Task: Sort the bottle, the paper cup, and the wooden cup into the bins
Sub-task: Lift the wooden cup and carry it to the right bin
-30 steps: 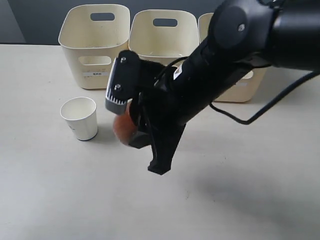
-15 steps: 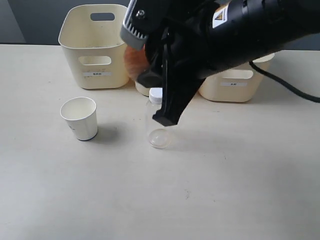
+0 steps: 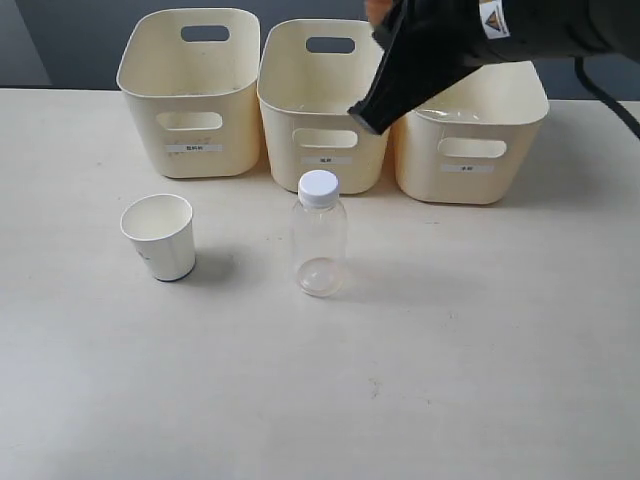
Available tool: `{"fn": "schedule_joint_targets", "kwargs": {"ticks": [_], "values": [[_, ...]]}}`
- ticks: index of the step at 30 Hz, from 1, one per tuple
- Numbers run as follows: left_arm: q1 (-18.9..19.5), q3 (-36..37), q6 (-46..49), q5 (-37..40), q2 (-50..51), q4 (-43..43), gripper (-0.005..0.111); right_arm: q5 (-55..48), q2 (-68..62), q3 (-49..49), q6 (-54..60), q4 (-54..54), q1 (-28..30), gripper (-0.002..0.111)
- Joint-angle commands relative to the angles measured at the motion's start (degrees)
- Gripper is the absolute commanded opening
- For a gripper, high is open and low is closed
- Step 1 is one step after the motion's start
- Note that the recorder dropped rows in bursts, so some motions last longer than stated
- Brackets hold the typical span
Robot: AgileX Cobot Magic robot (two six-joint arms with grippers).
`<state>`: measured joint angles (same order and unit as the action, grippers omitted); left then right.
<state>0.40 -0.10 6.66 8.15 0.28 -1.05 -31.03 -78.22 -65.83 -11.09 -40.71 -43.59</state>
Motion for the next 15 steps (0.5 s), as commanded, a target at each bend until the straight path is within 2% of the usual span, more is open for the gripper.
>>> {"fn": "schedule_joint_targets", "kwargs": {"ticks": [1,5,11,15], "values": [[0.03,0.1,-0.1,-0.41,-0.28,0.33,0.0,-2.89,0.66,0.64,-10.22,-9.77,1.2,-0.001],[0.03,0.1,-0.1,-0.41,-0.28,0.33,0.0,0.41,0.06,3.61,-15.49,-9.34,7.86,-0.001],[0.03,0.1,-0.1,-0.41,-0.28,0.33,0.0,13.0,-0.55,7.57,-16.13,-3.8,14.88,-0.001],[0.03,0.1,-0.1,-0.41,-0.28,0.33,0.0,15.51,-4.17,7.82,-17.56,0.59,19.37,-0.001]]}}
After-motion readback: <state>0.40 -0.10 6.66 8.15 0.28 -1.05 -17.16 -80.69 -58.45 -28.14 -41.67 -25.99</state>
